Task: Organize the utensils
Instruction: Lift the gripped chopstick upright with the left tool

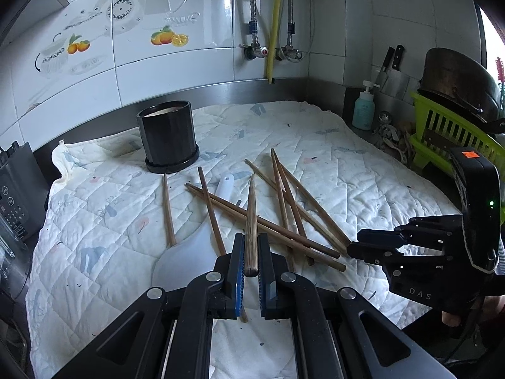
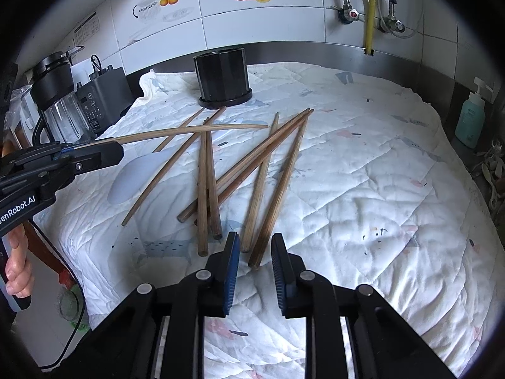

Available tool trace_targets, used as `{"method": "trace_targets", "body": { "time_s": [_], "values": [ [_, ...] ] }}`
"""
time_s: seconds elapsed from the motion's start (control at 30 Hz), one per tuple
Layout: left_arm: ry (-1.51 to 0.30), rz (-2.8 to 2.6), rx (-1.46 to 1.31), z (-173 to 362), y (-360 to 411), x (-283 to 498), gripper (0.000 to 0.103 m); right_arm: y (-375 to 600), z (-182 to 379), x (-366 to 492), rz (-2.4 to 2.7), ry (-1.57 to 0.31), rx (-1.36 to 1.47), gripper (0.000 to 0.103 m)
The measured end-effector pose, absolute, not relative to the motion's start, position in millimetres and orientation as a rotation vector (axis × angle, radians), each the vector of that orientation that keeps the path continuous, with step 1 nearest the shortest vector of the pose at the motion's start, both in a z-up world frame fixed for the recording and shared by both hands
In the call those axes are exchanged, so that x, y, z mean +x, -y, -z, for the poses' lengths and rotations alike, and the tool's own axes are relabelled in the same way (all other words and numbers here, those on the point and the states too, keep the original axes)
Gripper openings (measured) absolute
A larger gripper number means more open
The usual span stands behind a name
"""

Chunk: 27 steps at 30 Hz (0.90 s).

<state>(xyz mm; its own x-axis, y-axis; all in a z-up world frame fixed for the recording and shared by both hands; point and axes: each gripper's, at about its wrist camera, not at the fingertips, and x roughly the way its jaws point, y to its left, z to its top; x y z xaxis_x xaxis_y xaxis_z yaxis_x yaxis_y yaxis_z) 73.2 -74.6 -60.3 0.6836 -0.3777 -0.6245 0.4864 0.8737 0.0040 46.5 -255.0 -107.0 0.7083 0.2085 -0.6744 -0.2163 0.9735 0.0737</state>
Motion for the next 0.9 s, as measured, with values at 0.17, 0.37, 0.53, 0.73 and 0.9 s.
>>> {"method": "trace_targets", "body": {
  "time_s": [0.17,0.37,0.53,0.73,0.9],
  "values": [
    [-0.646,0.475,0.151,54.1,68.1,74.0,0.007,250.6,101.8,46.8,-0.262,-0.730,-0.014,0.024],
    [-0.613,0.473,0.147,42.8,63.7,69.8,0.007,245.7,102.3,48.4,-0.292,-0.728,-0.016,0.023],
    [-0.603,0.467,0.154,38.0,61.7,66.5,0.007,243.2,106.3,53.3,-0.301,-0.742,-0.026,0.018],
    [-0.598,0.466,0.158,35.9,61.3,64.1,0.007,237.6,106.0,52.4,-0.324,-0.746,-0.041,0.018],
    [-0.602,0.459,0.158,35.7,61.7,65.0,0.007,237.7,111.3,57.6,-0.333,-0.767,-0.025,0.018]
  ]
}}
